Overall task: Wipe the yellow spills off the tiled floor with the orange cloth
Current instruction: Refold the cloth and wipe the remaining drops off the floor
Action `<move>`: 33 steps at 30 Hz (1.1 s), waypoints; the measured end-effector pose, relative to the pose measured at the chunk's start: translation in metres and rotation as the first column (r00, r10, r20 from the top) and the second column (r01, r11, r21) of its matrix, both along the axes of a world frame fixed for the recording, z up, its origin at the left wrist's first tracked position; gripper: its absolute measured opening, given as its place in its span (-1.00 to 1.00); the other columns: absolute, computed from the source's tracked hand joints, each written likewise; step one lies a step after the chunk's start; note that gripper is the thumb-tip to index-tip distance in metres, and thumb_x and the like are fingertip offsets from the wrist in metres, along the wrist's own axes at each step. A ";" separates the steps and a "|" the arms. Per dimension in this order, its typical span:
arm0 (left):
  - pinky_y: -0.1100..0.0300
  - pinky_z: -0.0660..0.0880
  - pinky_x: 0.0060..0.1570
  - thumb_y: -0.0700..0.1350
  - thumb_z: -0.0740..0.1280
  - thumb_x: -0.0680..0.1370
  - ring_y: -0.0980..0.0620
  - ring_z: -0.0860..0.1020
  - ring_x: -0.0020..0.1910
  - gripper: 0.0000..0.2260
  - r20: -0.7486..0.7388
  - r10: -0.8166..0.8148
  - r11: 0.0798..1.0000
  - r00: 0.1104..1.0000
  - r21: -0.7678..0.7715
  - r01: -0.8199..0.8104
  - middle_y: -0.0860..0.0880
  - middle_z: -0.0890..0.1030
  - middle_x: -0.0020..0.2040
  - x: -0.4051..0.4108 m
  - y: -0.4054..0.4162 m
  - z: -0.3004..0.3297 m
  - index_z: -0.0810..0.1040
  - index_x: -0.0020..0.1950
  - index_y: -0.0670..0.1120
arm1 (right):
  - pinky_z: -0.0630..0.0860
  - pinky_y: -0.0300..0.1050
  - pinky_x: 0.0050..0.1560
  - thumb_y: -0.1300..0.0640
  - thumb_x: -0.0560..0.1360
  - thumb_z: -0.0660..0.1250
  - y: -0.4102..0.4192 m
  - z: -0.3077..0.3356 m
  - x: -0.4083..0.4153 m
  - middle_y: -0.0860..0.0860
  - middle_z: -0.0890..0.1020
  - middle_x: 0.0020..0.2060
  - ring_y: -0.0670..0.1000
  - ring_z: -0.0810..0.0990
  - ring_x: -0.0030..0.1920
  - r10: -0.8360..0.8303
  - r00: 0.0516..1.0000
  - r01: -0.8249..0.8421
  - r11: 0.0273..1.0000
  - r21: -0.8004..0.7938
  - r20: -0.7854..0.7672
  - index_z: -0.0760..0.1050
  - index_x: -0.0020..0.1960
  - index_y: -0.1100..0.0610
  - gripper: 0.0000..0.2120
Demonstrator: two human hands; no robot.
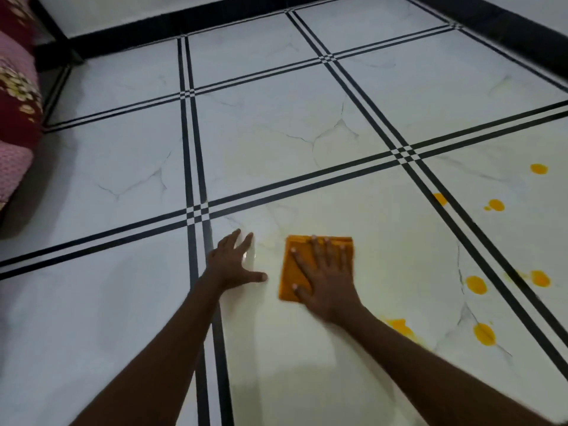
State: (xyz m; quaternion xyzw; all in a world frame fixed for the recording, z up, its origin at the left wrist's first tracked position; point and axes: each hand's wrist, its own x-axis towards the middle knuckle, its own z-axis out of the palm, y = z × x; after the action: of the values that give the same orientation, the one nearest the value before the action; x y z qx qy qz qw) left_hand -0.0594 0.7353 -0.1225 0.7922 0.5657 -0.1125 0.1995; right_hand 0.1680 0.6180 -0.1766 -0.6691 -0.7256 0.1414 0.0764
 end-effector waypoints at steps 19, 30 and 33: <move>-0.20 0.07 0.51 0.34 0.55 0.21 -0.25 -0.12 0.58 0.26 -0.225 -0.056 0.992 0.973 -0.122 0.028 -0.12 -0.18 0.62 0.013 0.017 0.014 -0.22 0.62 0.03 | -0.23 0.39 0.53 -0.42 0.50 -0.12 -0.048 0.010 0.164 0.17 -0.14 0.65 0.35 -0.10 0.64 0.074 0.979 -0.041 0.984 -0.172 0.191 -0.31 0.63 -0.20 -0.21; -0.10 -0.05 0.52 0.44 0.14 0.47 -0.11 -0.12 0.61 -0.15 0.044 -0.056 0.990 0.997 0.129 0.050 -0.09 -0.10 0.64 0.145 -0.068 -0.021 -0.06 0.63 0.07 | -0.15 0.34 0.55 -0.40 0.52 -0.10 -0.032 0.001 0.184 0.12 0.02 0.67 0.28 0.01 0.64 -0.163 0.979 0.169 0.985 -0.040 0.126 -0.02 0.66 -0.18 -0.26; -0.10 -0.07 0.52 0.45 0.11 0.46 -0.09 -0.15 0.61 -0.15 0.029 -0.071 0.988 0.997 0.141 0.066 -0.06 -0.14 0.64 0.135 -0.066 -0.026 -0.11 0.62 0.12 | -0.12 0.36 0.54 -0.37 0.53 -0.07 -0.079 -0.001 0.202 0.15 0.06 0.66 0.31 0.06 0.63 -0.371 0.922 0.371 0.928 0.024 0.109 0.01 0.67 -0.13 -0.25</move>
State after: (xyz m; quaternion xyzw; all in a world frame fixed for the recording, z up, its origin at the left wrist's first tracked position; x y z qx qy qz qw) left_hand 0.0759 0.6692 -0.1487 0.8250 0.5410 -0.0659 0.1493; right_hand 0.3704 0.5385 -0.1777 -0.8010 -0.5893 0.0856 0.0620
